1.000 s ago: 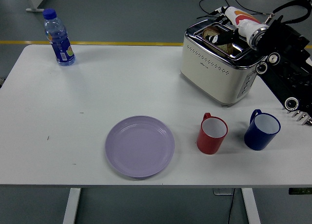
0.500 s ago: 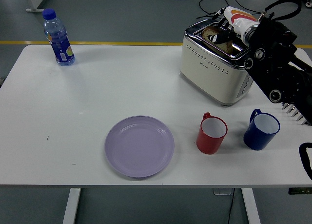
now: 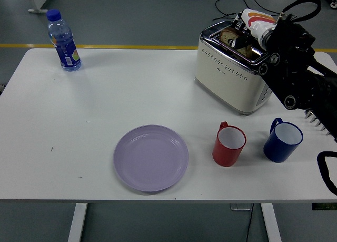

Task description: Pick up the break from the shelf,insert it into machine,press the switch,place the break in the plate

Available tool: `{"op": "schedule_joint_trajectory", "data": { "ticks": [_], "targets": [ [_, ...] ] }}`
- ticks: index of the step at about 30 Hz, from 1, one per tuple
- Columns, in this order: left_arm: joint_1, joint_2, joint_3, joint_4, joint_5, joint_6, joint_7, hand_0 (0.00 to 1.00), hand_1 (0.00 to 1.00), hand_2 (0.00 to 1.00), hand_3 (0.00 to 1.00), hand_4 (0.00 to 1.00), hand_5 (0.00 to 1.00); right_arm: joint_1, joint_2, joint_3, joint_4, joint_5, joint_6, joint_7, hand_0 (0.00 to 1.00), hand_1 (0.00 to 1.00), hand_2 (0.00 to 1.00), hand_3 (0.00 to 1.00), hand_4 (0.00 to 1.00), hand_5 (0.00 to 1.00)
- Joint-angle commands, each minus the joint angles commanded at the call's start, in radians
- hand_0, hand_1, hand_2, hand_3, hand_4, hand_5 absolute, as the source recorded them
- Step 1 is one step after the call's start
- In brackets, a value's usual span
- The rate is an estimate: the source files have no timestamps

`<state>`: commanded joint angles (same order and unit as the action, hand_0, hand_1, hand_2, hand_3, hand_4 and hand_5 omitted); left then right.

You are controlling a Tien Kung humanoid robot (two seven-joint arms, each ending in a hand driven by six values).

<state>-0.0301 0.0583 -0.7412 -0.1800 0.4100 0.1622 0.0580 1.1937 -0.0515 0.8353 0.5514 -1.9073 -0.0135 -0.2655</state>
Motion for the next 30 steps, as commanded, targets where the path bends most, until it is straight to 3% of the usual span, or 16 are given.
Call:
{"op": "schedule_joint_trajectory", "data": {
  "ticks": [5, 6, 10, 11, 17, 18, 20, 29, 30],
  "targets": [
    [-0.001, 0.0, -0.001, 0.0, 0.002, 0.0, 0.001, 0.694, 0.662, 0.723, 0.734, 0.506, 0.998, 0.005, 0.011, -0.016, -0.019, -0.011, 0.0, 0.011, 0.34, 0.388, 0.435, 0.529, 0.672, 0.162],
    [-0.002, -0.001, -0.001, 0.0, 0.003, 0.0, 0.001, 0.693, 0.661, 0.722, 0.733, 0.507, 0.998, 0.006, 0.012, -0.016, -0.02, -0.011, 0.0, 0.011, 0.316, 0.368, 0.431, 0.51, 0.589, 0.073],
    [-0.003, -0.001, -0.002, 0.0, 0.004, 0.0, 0.0, 0.693, 0.661, 0.722, 0.733, 0.507, 0.998, 0.011, 0.021, -0.027, -0.033, -0.028, -0.002, 0.019, 0.316, 0.368, 0.431, 0.51, 0.589, 0.073],
    [-0.003, -0.001, -0.001, 0.0, 0.003, 0.0, 0.0, 0.692, 0.657, 0.72, 0.733, 0.508, 0.998, 0.011, 0.022, -0.028, -0.034, -0.029, -0.002, 0.019, 0.266, 0.351, 0.409, 0.466, 0.529, 0.012],
    [-0.006, 0.0, -0.002, 0.0, 0.002, 0.001, -0.001, 0.692, 0.657, 0.72, 0.733, 0.508, 0.998, 0.02, 0.019, -0.043, -0.027, -0.062, -0.014, 0.031, 0.266, 0.351, 0.409, 0.466, 0.529, 0.012],
    [-0.006, 0.001, -0.001, 0.0, 0.001, 0.001, -0.002, 0.694, 0.656, 0.719, 0.732, 0.509, 0.998, 0.021, 0.018, -0.044, -0.026, -0.065, -0.014, 0.031, 0.315, 0.311, 0.368, 0.414, 0.562, 0.002],
    [-0.006, 0.001, -0.001, 0.0, 0.0, 0.001, -0.002, 0.694, 0.656, 0.719, 0.732, 0.509, 0.998, 0.023, 0.015, -0.046, -0.023, -0.07, -0.016, 0.03, 0.315, 0.311, 0.368, 0.414, 0.562, 0.002],
    [-0.004, 0.002, -0.007, 0.0, 0.006, 0.0, 0.0, 0.691, 0.653, 0.719, 0.732, 0.509, 0.998, 0.021, -0.036, -0.042, 0.037, -0.053, -0.074, 0.046, 0.291, 0.285, 0.35, 0.405, 0.566, 0.002],
    [-0.003, 0.002, -0.007, 0.0, 0.007, -0.001, 0.001, 0.691, 0.654, 0.72, 0.732, 0.508, 0.998, 0.02, -0.044, -0.041, 0.048, -0.042, -0.085, 0.045, 0.274, 0.264, 0.335, 0.396, 0.487, 0.002]
  ]
}}
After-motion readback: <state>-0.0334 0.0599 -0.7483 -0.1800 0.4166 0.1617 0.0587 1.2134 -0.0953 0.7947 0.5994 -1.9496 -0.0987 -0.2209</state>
